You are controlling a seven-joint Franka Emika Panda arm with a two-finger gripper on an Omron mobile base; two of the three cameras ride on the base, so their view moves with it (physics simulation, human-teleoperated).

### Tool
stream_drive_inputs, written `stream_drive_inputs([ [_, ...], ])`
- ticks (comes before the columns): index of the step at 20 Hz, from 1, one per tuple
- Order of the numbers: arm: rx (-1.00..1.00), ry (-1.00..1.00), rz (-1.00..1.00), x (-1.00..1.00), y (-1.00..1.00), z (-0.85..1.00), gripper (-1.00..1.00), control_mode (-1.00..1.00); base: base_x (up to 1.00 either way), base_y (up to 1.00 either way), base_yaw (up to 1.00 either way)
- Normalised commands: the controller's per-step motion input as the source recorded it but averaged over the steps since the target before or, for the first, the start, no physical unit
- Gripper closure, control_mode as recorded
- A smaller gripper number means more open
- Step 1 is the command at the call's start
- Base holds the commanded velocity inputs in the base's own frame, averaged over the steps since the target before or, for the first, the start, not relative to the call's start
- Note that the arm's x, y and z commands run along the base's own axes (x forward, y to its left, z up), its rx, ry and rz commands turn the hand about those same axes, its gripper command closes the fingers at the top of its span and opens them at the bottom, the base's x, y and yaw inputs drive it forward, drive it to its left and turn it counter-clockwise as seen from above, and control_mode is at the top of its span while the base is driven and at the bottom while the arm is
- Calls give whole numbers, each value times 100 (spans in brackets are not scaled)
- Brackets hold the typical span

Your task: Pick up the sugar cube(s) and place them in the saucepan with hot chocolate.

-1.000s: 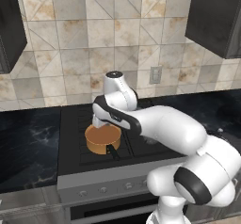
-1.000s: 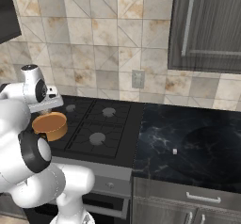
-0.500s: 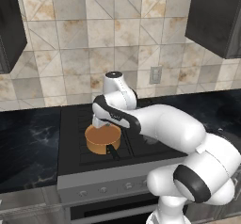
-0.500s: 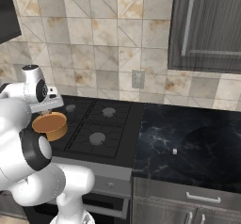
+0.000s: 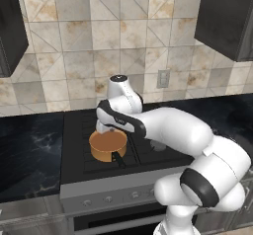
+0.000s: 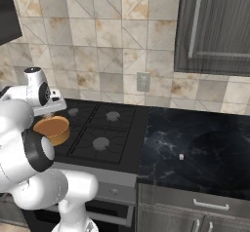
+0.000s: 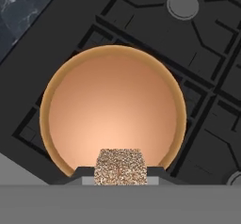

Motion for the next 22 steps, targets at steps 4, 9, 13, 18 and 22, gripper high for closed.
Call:
stream_drive_inputs([
  [4, 0, 0, 0, 28, 0, 0, 100, -100, 0, 0, 0],
  [9, 0, 4, 2, 3, 0, -3, 100, -100, 0, 0, 0],
  [13, 0, 13, 1, 3, 14, -7, 100, -100, 0, 0, 0],
  [18, 0, 5, 0, 13, 20, 0, 100, -100, 0, 0, 0],
  [22, 0, 0, 0, 0, 4, 0, 100, -100, 0, 0, 0],
])
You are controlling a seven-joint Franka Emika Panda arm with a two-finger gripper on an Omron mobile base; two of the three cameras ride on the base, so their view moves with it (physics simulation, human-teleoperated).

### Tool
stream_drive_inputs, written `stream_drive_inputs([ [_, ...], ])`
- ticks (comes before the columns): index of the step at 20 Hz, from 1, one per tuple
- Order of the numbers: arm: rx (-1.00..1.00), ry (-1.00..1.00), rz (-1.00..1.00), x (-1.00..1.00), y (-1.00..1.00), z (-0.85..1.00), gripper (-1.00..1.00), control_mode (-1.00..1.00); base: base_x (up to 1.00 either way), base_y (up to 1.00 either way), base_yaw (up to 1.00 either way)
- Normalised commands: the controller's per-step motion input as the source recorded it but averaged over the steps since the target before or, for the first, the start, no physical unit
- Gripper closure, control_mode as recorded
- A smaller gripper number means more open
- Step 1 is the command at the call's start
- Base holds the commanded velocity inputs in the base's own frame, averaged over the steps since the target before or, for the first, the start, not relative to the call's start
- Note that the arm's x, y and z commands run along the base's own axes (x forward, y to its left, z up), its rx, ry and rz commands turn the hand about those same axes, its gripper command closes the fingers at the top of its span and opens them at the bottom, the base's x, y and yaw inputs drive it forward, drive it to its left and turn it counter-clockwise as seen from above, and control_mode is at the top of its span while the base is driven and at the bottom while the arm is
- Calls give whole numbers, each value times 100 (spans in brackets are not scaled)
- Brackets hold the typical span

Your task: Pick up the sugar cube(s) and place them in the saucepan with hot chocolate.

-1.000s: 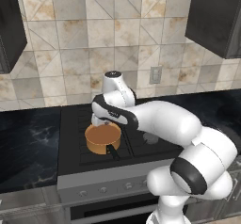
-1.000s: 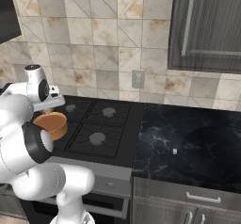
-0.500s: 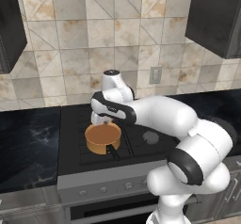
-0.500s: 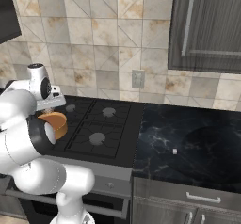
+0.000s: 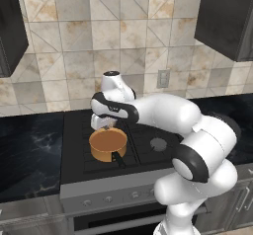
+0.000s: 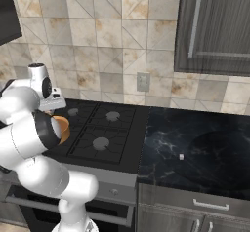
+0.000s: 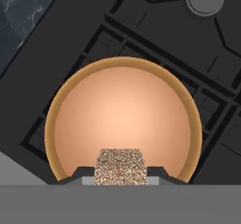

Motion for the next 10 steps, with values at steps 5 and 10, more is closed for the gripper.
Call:
stream_drive_inputs([
  [5, 0, -1, 0, 0, 0, -13, 100, -100, 0, 0, 0],
  [10, 0, -2, 0, 0, 0, -22, 100, -100, 0, 0, 0],
])
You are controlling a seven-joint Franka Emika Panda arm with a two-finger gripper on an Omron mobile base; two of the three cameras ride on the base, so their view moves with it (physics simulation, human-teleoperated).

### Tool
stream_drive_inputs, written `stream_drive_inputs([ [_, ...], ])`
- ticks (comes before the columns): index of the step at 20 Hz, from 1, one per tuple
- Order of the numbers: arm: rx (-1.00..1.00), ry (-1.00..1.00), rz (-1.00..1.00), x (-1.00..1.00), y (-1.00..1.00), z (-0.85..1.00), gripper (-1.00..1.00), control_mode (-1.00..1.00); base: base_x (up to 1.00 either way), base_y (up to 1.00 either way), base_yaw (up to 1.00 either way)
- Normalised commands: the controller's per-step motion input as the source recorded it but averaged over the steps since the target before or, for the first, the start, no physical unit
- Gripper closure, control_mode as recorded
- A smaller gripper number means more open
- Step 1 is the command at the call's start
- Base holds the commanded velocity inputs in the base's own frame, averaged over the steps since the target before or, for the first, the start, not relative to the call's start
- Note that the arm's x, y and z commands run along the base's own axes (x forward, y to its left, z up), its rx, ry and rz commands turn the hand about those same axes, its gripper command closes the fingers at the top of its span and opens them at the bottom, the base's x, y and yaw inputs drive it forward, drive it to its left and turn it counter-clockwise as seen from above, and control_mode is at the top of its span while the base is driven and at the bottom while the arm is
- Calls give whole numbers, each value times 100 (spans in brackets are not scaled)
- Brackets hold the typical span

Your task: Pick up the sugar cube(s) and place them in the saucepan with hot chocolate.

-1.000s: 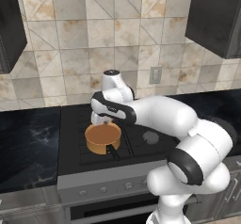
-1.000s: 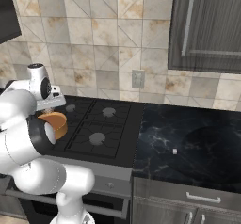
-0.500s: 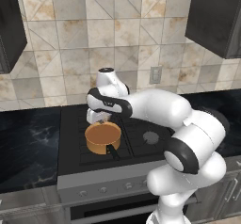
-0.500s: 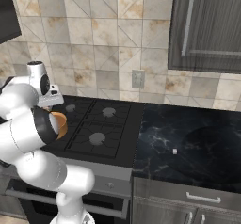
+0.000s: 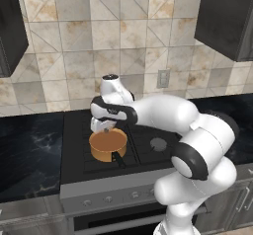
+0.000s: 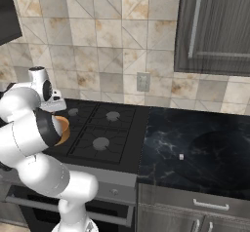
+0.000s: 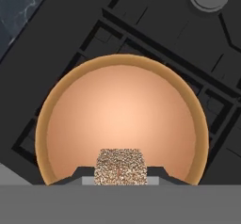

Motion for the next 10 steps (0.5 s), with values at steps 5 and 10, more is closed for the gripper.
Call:
stream_drive_inputs([
  [5, 0, 0, 0, 0, 0, -22, 100, -100, 0, 0, 0],
  [10, 0, 0, 0, 0, 0, -19, 100, -100, 0, 0, 0],
])
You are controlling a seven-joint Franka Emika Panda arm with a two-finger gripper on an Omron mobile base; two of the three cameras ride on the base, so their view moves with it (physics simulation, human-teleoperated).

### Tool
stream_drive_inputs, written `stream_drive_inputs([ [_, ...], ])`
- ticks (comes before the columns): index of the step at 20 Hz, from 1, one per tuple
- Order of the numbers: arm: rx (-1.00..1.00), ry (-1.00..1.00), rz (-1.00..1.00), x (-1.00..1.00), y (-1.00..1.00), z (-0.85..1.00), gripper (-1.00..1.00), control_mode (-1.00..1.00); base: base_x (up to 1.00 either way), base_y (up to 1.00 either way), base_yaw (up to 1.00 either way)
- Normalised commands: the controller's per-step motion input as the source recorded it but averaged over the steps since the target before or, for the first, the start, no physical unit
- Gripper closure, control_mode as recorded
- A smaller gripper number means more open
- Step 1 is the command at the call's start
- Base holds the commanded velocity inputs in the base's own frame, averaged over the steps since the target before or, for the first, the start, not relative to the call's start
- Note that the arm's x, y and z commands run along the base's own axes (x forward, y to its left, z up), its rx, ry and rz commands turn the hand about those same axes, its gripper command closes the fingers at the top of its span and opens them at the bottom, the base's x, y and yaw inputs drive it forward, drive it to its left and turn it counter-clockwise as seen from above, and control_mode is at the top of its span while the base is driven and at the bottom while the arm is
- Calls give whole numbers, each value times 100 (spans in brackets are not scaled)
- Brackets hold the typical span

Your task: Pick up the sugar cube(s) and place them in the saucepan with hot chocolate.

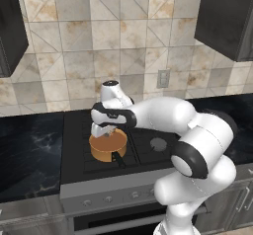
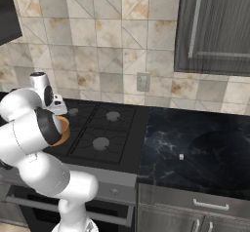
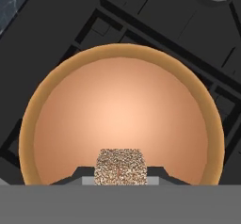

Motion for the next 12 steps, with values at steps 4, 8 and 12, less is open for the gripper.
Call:
stream_drive_inputs([
  [4, 0, 0, 0, 0, 0, -17, 100, -100, 0, 0, 0],
  [8, 0, 0, 0, 0, 0, 0, -100, -100, 0, 0, 0],
  [12, 0, 0, 0, 0, 0, 0, -100, -100, 0, 0, 0],
])
